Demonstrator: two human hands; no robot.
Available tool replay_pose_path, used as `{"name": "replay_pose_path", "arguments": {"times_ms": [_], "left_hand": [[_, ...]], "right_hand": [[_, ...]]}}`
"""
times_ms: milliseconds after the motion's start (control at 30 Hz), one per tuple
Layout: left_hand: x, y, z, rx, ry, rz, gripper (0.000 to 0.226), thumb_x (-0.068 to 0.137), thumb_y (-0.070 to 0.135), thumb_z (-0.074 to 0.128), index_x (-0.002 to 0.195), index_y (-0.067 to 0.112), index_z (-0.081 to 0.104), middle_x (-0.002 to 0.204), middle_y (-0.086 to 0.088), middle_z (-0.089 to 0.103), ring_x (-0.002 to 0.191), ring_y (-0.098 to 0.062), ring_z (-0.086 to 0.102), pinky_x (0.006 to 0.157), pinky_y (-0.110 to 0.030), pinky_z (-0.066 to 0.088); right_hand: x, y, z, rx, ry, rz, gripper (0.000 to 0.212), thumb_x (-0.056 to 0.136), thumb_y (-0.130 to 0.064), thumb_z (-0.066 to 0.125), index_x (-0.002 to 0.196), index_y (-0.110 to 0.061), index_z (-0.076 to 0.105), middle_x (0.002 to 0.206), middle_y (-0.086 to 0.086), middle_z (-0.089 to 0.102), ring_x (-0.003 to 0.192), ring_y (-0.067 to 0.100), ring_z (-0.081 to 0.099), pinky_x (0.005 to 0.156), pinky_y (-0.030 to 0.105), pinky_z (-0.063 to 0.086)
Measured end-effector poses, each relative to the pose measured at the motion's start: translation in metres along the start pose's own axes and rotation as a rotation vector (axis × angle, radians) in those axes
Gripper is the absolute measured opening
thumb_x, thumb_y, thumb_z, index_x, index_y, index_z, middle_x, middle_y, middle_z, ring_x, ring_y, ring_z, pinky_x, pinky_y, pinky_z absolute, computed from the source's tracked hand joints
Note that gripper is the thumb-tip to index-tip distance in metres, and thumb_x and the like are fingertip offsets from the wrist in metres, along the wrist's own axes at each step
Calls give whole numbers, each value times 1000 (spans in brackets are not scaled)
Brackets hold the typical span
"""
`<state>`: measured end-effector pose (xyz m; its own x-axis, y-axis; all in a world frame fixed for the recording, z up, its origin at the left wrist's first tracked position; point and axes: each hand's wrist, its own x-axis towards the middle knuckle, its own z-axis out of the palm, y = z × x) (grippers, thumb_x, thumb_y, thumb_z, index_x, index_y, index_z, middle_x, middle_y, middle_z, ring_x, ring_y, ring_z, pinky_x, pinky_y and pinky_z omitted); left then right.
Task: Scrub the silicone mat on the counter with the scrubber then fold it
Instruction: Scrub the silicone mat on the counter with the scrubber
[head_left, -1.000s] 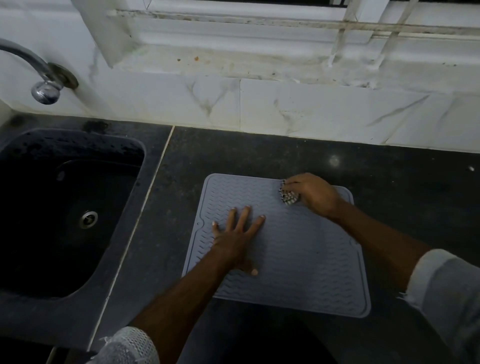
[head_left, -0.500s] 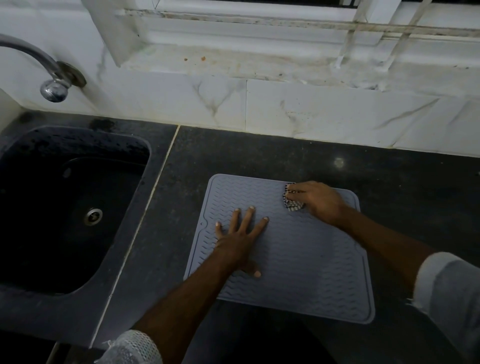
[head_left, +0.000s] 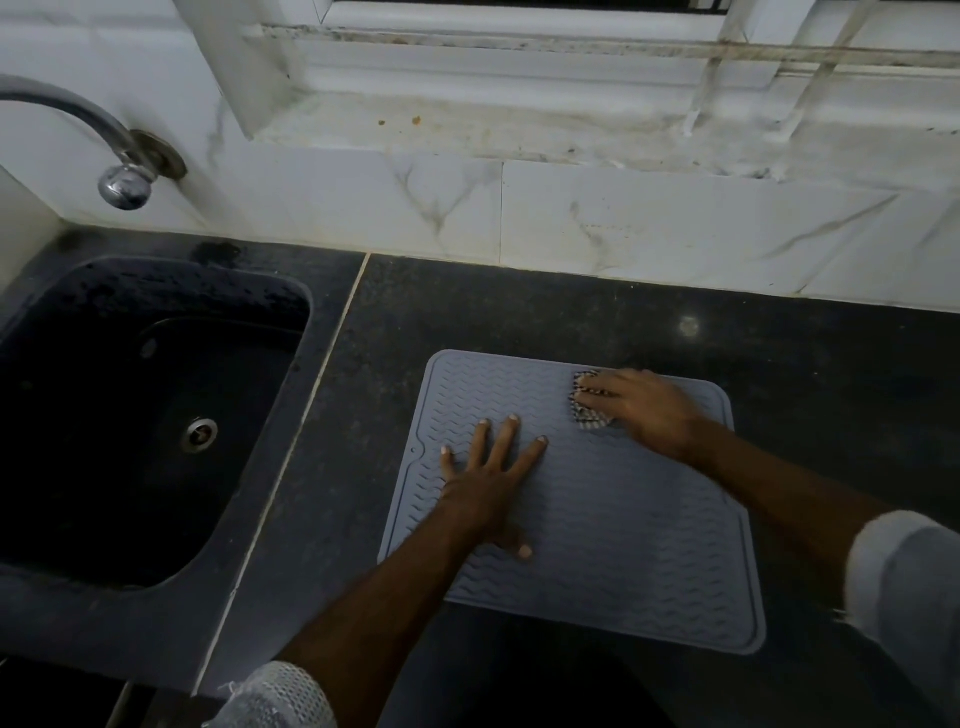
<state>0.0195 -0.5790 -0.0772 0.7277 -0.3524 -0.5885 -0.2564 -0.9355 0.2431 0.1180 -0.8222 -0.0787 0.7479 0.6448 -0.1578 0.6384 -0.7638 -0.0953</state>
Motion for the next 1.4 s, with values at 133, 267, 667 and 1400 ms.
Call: {"name": "replay_pose_path", "arguments": {"times_ms": [133, 267, 667, 1400], "left_hand": [[0, 1, -2, 0, -8, -4, 132, 64, 49, 82, 145, 41, -22, 151, 0, -38, 137, -34, -34, 103, -73, -9], [1, 3, -3, 11, -27, -16, 132, 64, 49, 82, 145, 41, -22, 150, 0, -39, 137, -34, -34, 104, -74, -8], [-1, 1, -1, -12, -5, -7, 132, 63, 48, 82, 146, 41, -21, 151, 1, -38, 137, -34, -34, 103, -73, -10], [2, 2, -3, -8, -38, -22, 132, 64, 49, 82, 145, 42, -22, 150, 1, -40, 136, -34, -35, 103, -75, -9]], "right_hand": [[17, -6, -16, 41, 48, -3, 44, 89, -16, 56, 131, -22, 50, 140, 4, 49, 128, 24, 43, 108, 41, 30], [52, -35, -13, 50, 78, -74, 49, 90, -9, 52, 136, -22, 44, 147, 4, 40, 134, 26, 35, 109, 45, 31], [26, -12, -11, 70, 74, 30, 45, 87, -15, 56, 132, -21, 49, 140, 4, 49, 127, 26, 43, 106, 43, 31], [81, -60, -18, 37, 46, -72, 47, 91, -15, 51, 136, -23, 43, 148, 3, 37, 134, 26, 31, 107, 43, 26]]}}
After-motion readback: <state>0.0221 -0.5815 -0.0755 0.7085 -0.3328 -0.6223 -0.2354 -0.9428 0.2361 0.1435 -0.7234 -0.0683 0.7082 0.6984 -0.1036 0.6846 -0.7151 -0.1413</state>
